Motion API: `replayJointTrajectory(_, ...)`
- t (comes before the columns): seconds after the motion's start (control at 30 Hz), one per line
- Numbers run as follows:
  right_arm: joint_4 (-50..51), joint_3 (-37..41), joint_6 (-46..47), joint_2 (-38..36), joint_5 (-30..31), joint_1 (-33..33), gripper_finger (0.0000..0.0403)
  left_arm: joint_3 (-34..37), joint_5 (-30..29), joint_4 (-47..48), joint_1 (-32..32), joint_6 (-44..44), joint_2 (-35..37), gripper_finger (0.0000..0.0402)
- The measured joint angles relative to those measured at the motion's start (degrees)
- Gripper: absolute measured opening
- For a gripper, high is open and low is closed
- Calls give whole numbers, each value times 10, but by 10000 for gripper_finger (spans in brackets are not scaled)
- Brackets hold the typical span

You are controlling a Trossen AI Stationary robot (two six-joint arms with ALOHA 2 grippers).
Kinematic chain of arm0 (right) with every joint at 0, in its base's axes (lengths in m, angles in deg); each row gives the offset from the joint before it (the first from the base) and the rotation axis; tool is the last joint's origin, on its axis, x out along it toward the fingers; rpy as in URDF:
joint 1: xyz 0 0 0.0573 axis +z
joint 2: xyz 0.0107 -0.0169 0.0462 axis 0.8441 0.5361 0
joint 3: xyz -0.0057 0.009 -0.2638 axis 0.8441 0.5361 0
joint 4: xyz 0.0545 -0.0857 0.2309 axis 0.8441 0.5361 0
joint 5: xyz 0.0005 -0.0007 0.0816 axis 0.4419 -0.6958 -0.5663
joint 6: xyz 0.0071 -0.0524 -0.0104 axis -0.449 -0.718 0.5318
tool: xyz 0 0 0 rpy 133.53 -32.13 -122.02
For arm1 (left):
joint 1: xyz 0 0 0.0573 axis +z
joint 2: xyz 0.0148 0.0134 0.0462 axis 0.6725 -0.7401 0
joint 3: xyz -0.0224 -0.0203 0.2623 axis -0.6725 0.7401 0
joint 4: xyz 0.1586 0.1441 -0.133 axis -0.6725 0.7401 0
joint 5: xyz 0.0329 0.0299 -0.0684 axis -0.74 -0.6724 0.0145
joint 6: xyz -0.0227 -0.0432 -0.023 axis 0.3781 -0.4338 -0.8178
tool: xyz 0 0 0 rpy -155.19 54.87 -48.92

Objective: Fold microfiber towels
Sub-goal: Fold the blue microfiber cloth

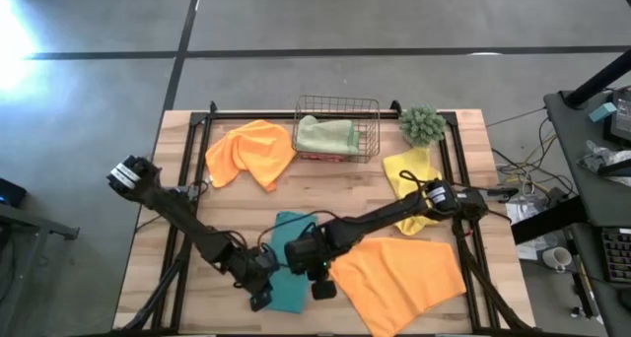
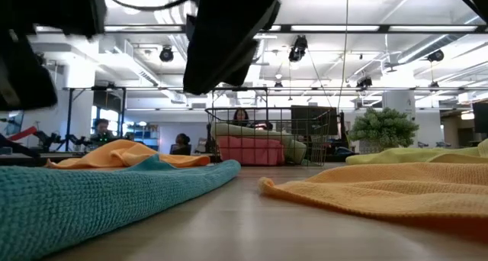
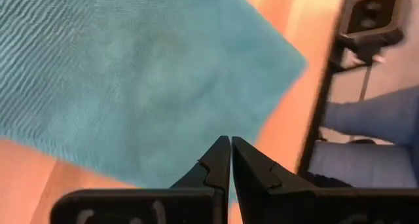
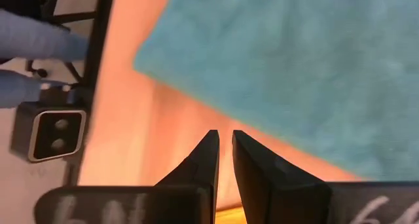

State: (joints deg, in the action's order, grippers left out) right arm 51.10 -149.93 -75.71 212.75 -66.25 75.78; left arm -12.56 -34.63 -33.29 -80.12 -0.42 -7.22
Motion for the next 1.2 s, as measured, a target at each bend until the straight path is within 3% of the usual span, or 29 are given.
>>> replayJointTrajectory(0.2, -36, 0, 41, 0, 14, 12, 37, -62, 2, 178, -25, 38, 36, 1)
replayJointTrajectory(0.5, -87, -2, 156, 0, 52, 10, 71, -143, -32, 408, -59, 234, 44, 1)
replayJointTrajectory(0.8, -86, -6, 248, 0, 139, 35, 145, -127, -39, 418, -65, 367, 45, 14)
replayJointTrajectory(0.97, -93, -6, 249, 0, 141, 59, 165, -126, -39, 417, -65, 418, 45, 63)
replayJointTrajectory(1.2, -100, -4, 214, 0, 164, 101, 163, -124, -39, 395, -64, 422, 45, 140)
